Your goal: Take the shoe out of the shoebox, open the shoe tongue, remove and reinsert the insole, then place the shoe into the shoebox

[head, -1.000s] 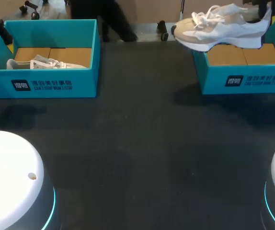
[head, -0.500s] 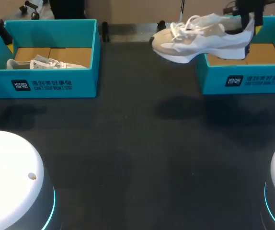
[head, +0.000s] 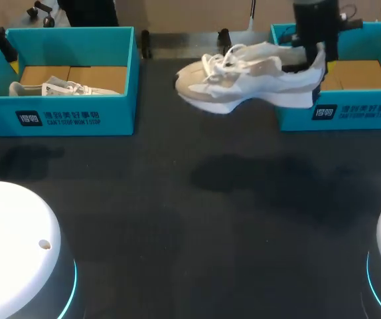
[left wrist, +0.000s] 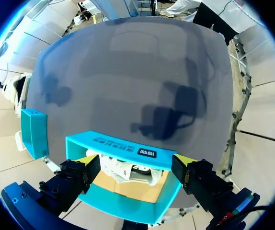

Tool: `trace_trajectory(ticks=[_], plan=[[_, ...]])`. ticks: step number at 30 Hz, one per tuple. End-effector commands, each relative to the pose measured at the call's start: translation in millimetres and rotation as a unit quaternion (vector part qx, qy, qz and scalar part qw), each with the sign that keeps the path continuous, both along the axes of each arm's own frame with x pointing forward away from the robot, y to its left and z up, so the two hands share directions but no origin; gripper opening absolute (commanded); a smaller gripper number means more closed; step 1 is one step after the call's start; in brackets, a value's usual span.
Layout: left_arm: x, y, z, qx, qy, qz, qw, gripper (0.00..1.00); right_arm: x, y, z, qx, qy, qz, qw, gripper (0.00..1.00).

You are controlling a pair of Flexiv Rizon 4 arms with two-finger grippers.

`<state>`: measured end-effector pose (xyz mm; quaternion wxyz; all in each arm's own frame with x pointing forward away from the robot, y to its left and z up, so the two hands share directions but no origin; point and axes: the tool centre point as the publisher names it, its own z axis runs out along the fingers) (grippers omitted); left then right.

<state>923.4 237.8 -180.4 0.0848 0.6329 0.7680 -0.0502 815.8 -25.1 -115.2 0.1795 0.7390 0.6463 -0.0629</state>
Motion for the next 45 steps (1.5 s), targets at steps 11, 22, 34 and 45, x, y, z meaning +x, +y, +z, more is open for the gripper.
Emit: trace_trajectory(ticks=[11,22,34,45], plan=[[-1.7,-0.1,0.0,0.002,-0.002,0.000,1.000,1.00,-60.8,57.0,6.5,-0.024,-0.005,-0.024,0.999,0.00],[-1.7,-0.1,0.0,0.002,-0.002,0.000,1.000,1.00,-98.4,91.7,0.1,-0.015,0.015,-0.041,0.999,0.00],[-1.7,-0.1,0.0,0.002,-0.002,0.000,1.000,1.00,-107.8,93.7,0.0,-0.014,0.022,-0.053,0.998,0.00],[-1.7,-0.1,0.0,0.002,-0.002,0.000,1.000,1.00,-107.8,93.7,0.0,-0.014,0.022,-0.053,0.998,0.00]])
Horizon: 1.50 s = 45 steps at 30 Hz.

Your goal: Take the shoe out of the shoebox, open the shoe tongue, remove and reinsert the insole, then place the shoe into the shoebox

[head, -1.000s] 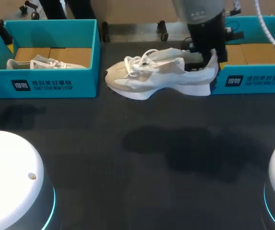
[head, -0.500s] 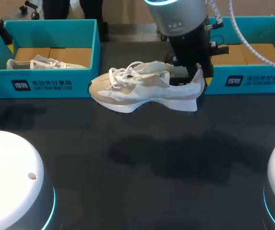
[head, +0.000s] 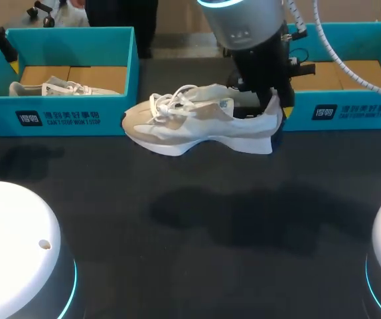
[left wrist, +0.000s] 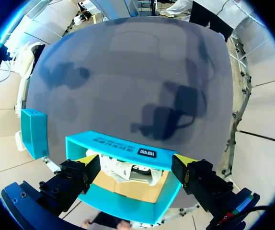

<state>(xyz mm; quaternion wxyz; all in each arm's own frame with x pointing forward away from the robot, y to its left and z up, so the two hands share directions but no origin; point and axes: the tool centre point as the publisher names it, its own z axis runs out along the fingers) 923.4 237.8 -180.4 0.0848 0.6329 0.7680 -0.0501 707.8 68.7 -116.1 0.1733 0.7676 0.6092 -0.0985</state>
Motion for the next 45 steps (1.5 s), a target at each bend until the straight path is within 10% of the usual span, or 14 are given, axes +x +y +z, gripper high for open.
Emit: trace_trajectory(ticks=[1,45], plan=[[-1.7,-0.1,0.0,0.002,-0.002,0.000,1.000,1.00,0.3,0.0,0.9,0.001,0.000,-0.001,1.000,0.00],[-1.7,-0.1,0.0,0.002,-0.002,0.000,1.000,1.00,-46.7,-2.5,-152.0,-0.048,0.028,-0.007,0.998,0.00]])
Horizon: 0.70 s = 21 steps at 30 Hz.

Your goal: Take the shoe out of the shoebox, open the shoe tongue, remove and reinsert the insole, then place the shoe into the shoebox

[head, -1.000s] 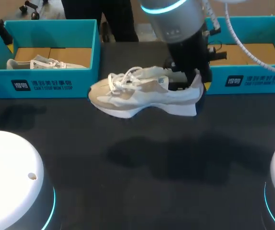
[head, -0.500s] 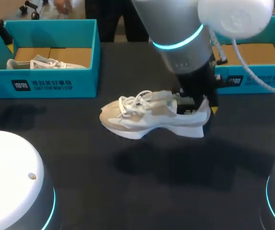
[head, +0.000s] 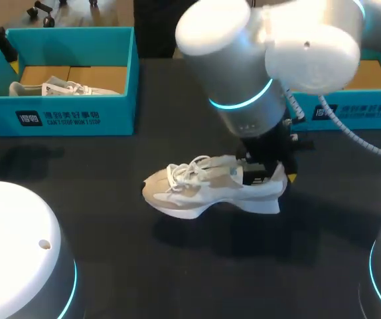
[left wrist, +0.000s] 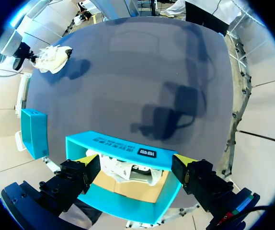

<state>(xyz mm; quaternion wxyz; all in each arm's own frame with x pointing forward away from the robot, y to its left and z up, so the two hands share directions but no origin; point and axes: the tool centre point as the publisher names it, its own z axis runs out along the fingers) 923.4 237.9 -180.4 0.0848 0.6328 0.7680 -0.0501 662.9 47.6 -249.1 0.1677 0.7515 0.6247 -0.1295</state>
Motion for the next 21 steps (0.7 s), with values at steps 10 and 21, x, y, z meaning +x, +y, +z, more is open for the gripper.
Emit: trace_trajectory(ticks=[10,21], plan=[[-1.7,-0.2,0.0,0.002,-0.002,0.000,1.000,1.00,-2.2,32.4,-49.0,-0.026,0.004,-0.019,0.999,0.00],[-1.7,-0.2,0.0,0.002,-0.002,0.000,1.000,1.00,-0.9,40.2,-81.6,-0.024,0.009,-0.013,1.000,0.00]])
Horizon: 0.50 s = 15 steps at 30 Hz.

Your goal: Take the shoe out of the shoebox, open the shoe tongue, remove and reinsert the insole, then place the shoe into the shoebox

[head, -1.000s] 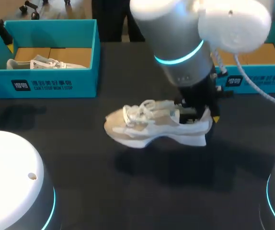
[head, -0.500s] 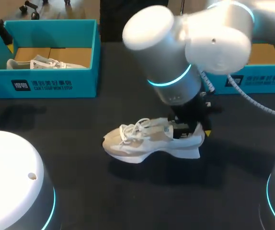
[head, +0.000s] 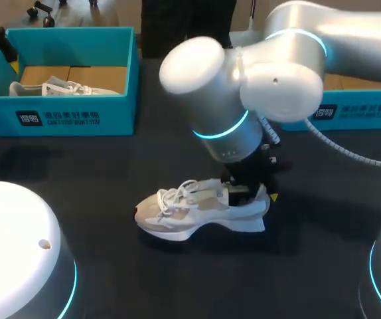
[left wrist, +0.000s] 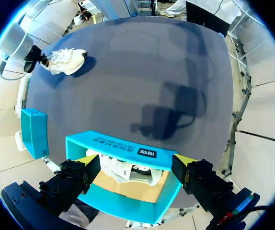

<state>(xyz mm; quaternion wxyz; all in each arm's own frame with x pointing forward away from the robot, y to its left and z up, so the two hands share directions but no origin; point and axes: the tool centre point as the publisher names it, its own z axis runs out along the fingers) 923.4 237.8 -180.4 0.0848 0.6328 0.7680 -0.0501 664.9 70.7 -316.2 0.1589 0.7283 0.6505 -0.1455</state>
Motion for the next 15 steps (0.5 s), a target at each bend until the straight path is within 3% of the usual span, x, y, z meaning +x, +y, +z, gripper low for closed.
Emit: trace_trajectory(ticks=[1,15], plan=[[-1.7,-0.1,0.1,0.002,-0.002,0.000,1.000,1.00,-2.6,18.4,-16.6,-0.015,-0.015,-0.045,0.999,0.00],[-1.7,-0.1,0.1,0.002,-0.002,0.000,1.000,1.00,1.5,23.4,-40.8,-0.004,-0.028,-0.072,0.997,0.00]])
